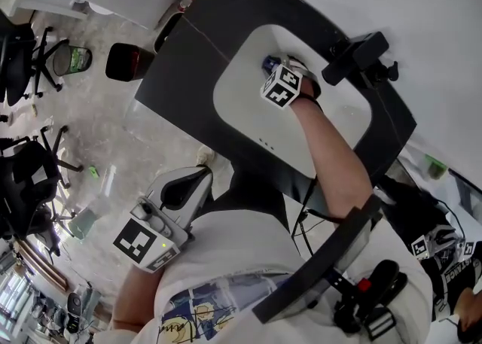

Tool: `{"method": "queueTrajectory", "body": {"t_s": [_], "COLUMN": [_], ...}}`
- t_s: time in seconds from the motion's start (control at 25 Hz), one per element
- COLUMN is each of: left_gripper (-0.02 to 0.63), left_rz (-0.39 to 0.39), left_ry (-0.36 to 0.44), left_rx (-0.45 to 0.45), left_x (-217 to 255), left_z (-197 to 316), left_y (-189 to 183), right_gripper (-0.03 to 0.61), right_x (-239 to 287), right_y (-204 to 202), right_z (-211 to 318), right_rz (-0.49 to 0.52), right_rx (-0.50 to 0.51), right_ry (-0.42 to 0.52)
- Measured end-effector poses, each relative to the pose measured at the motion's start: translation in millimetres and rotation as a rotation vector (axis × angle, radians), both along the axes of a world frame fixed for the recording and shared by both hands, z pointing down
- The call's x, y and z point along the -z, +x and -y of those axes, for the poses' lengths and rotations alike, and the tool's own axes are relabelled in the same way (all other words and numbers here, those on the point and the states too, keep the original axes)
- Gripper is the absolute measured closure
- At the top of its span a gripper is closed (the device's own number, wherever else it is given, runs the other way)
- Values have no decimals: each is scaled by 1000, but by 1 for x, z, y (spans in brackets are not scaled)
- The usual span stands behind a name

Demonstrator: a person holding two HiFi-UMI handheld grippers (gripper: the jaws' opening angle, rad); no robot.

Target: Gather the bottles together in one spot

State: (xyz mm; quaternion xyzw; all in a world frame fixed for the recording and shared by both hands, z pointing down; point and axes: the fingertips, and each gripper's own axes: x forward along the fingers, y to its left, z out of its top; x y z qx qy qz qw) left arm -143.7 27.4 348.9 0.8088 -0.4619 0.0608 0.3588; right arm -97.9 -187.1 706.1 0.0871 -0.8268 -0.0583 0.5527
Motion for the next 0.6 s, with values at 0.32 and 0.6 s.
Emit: {"method": "queueTrajectory", "body": {"t_s": [0.32,0.6], "left_gripper": [612,612], "left_rz": [1,-7], "left_ry": [0,16], "left_rx": [1,-41], "left_x": [-2,1], "left_z": [0,3], "left_y": [-2,5], "right_gripper": [457,466], "right_x": [1,36], "right_y": [1,3], "right_z": [0,-4], "right_rz": [23,144], "right_rx": [-26,-97], "right_ry": [5,56]}}
